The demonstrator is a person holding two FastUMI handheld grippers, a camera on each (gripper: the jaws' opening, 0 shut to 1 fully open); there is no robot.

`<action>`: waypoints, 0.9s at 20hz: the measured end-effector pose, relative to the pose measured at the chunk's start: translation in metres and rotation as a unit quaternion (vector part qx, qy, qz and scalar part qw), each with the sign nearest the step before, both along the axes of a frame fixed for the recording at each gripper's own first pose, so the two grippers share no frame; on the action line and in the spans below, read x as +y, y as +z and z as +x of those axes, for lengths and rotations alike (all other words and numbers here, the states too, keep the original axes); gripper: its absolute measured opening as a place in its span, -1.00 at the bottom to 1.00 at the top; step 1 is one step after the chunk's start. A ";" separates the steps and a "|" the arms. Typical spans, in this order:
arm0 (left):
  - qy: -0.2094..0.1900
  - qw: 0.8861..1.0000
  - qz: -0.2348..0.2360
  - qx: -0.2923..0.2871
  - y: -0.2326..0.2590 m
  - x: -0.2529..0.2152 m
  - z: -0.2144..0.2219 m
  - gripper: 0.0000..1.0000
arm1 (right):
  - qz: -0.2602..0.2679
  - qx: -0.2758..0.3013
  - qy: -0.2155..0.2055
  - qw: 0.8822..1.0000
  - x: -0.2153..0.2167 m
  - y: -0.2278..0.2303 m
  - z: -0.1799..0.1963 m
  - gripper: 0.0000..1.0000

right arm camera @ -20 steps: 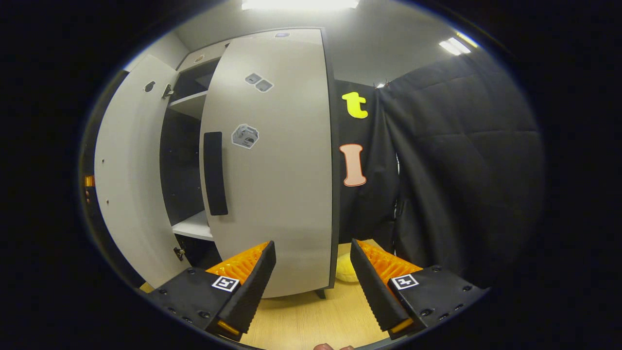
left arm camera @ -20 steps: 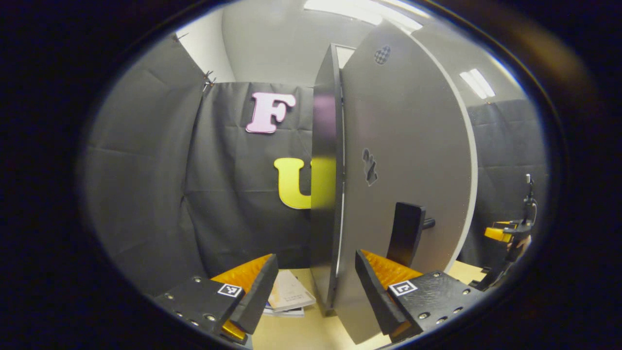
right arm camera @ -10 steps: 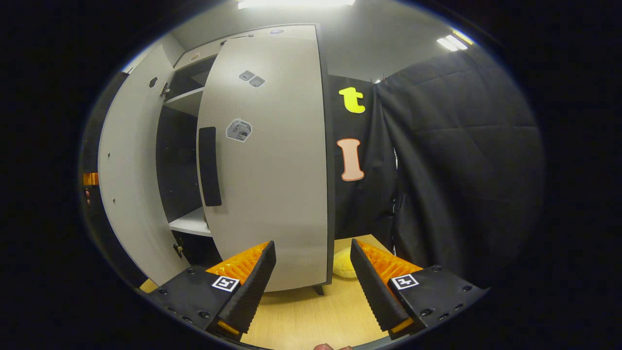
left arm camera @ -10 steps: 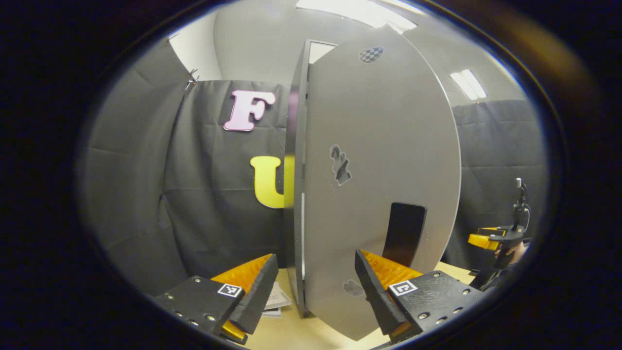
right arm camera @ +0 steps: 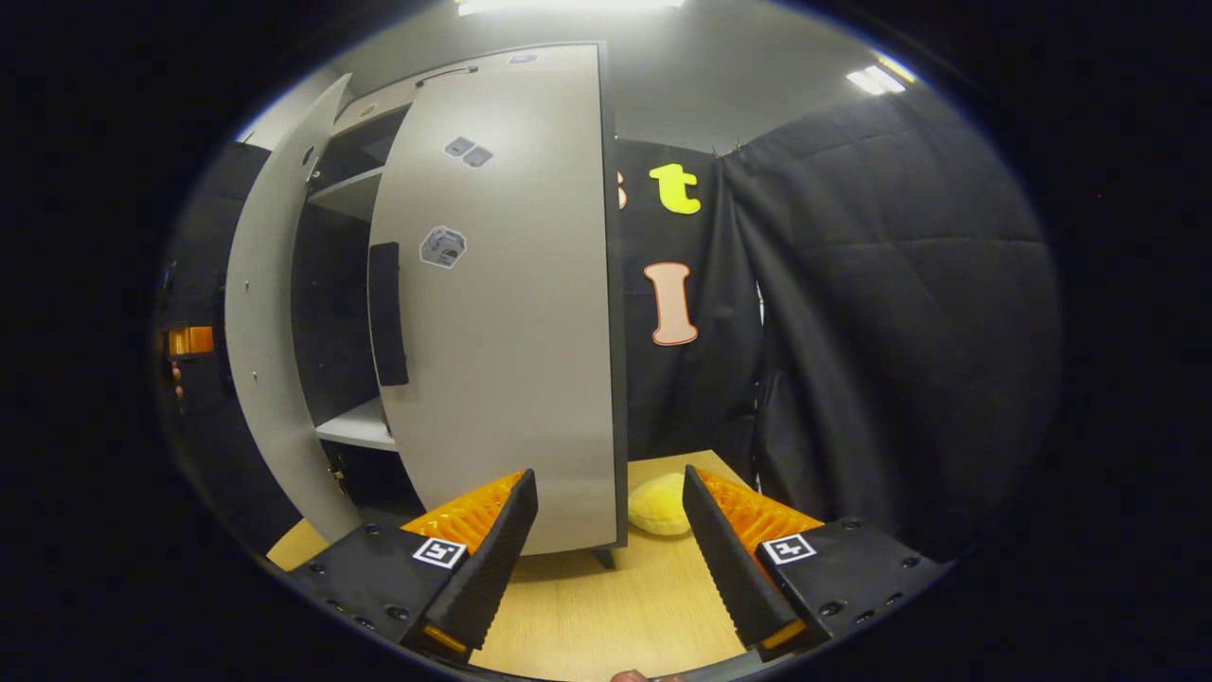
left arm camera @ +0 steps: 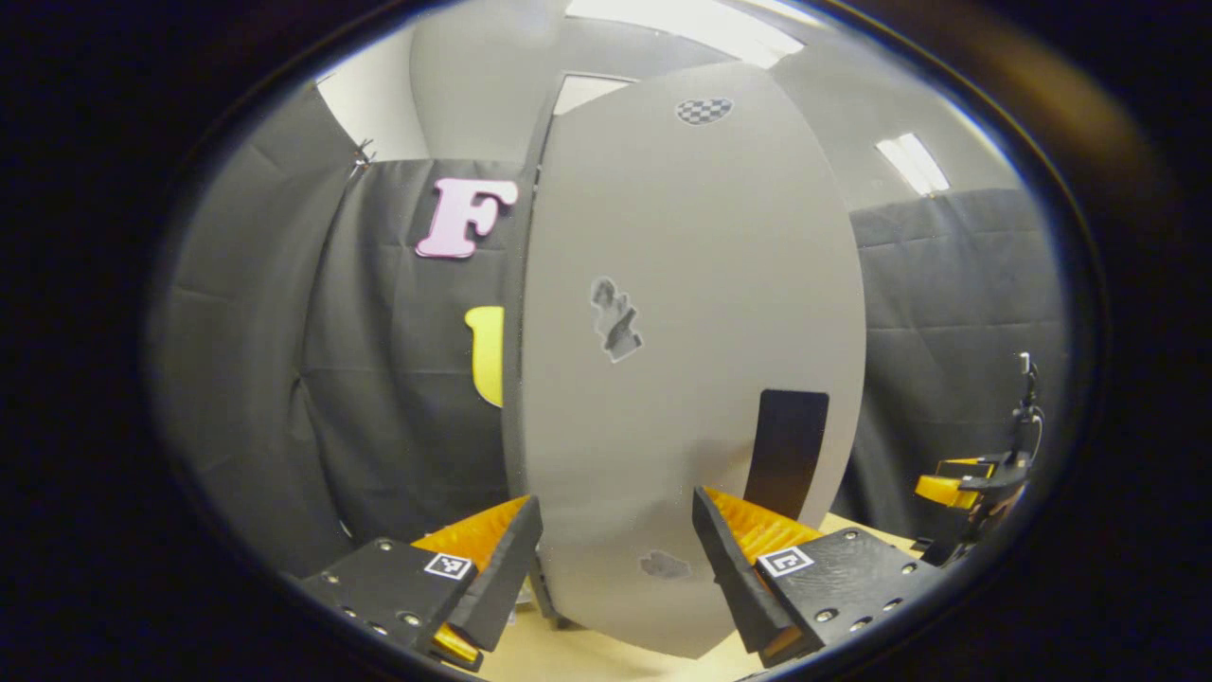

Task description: Grab one shoe with the right hand and put it into the shoe cabinet, grab the other shoe with the left hand and put it into the shoe cabinet; then close the right door with the right hand and the left door with the left hand.

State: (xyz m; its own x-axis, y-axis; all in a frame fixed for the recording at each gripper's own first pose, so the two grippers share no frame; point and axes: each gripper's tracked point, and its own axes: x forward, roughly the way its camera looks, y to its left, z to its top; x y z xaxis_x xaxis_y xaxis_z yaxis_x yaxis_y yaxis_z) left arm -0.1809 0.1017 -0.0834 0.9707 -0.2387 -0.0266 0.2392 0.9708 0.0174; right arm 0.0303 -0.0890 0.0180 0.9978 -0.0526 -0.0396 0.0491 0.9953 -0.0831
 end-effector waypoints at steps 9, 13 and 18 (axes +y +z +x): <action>0.053 0.999 0.006 -0.006 -0.008 0.006 -0.003 1.00 | 0.018 0.000 -0.005 1.000 -0.011 0.006 0.002 0.95; 0.074 0.997 0.001 -0.014 0.000 0.016 -0.014 1.00 | 0.027 -0.012 0.000 1.000 0.004 0.014 0.004 0.95; 0.126 0.991 0.018 -0.031 0.007 0.032 -0.032 1.00 | -0.003 -0.039 0.009 0.999 0.026 0.030 -0.002 0.95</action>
State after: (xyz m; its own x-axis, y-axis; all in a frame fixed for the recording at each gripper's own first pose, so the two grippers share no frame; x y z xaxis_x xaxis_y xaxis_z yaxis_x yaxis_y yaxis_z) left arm -0.2130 0.1336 -0.0762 0.9995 0.0112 0.0306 -0.0131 0.9981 0.0603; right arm 0.0284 -0.0626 0.0482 0.9987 -0.0343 0.0378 0.0375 0.9955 -0.0867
